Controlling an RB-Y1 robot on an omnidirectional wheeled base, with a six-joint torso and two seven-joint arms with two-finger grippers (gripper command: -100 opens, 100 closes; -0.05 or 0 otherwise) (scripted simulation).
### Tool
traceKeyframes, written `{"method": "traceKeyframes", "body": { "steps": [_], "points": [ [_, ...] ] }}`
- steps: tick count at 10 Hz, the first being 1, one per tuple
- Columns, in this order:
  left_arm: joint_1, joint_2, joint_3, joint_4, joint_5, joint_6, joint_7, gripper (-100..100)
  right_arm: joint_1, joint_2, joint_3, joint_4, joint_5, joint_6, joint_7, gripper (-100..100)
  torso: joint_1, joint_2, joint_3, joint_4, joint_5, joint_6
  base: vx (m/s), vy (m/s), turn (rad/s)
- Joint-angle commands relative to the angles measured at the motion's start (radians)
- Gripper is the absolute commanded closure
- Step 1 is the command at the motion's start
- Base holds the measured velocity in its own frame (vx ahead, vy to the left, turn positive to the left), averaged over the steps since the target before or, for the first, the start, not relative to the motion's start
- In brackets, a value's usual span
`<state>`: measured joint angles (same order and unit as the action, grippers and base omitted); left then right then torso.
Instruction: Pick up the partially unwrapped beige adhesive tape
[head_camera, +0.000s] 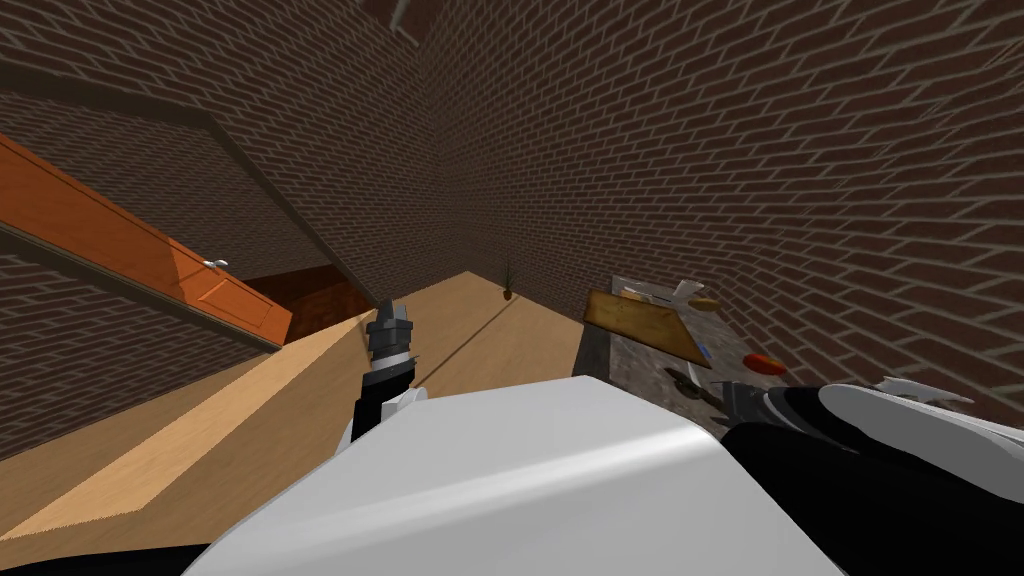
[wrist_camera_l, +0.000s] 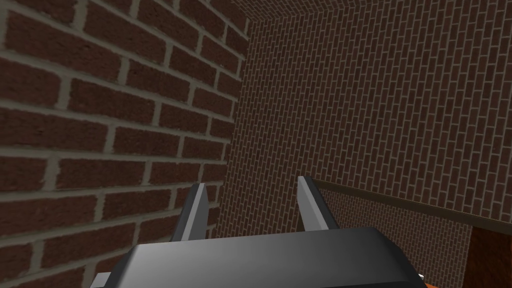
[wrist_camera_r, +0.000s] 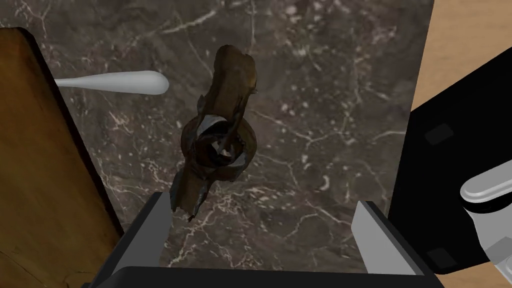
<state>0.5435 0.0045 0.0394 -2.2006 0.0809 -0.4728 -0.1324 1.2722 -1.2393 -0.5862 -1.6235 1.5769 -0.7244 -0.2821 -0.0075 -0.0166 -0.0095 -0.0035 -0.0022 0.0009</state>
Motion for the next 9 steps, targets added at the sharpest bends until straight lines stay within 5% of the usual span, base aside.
{"method": "traceKeyframes", "body": {
  "steps": [1,2,3,4,5,8,9],
  "points": [
    [0.000,0.000,0.000,0.000,0.000,0.000,0.000,0,0.034,-0.013,0.014,0.001,0.029,-0.009,-0.027,-100,0.000,0.000,0.000,0.000,0.000,0.000,0.159,-0.116,0.198],
    [0.000,0.000,0.000,0.000,0.000,0.000,0.000,0,0.041,-0.014,0.041,0.004,0.036,-0.015,-0.033,-100,-0.001,0.000,0.000,0.000,0.000,0.001,0.182,-0.127,0.126],
    [0.000,0.000,0.000,0.000,0.000,0.000,0.000,0,0.044,-0.010,0.014,-0.001,0.026,-0.016,-0.022,-100,-0.001,-0.001,0.000,0.000,0.000,0.001,0.087,-0.060,0.031],
    [0.000,0.000,0.000,0.000,0.000,0.000,0.000,0,0.047,-0.011,0.015,-0.003,0.028,-0.018,-0.027,0,0.002,0.004,0.002,0.001,0.000,0.001,0.015,-0.012,0.002],
    [0.000,0.000,0.000,0.000,0.000,0.000,0.000,0,0.027,0.007,0.047,0.016,0.030,0.004,-0.010,-100,0.006,0.008,0.005,0.002,0.001,0.002,0.008,-0.009,0.065],
    [0.000,0.000,0.000,0.000,0.000,0.000,0.000,0,0.013,0.019,0.070,0.026,0.034,0.019,-0.005,-100,0.007,0.012,0.007,0.003,0.002,0.002,0.000,-0.008,0.046],
    [0.000,0.000,0.000,0.000,0.000,0.000,0.000,0,0.012,0.020,0.072,0.028,0.034,0.022,-0.002,100,0.007,0.012,0.007,0.003,0.002,0.002,0.000,0.000,0.000]
  ]
}}
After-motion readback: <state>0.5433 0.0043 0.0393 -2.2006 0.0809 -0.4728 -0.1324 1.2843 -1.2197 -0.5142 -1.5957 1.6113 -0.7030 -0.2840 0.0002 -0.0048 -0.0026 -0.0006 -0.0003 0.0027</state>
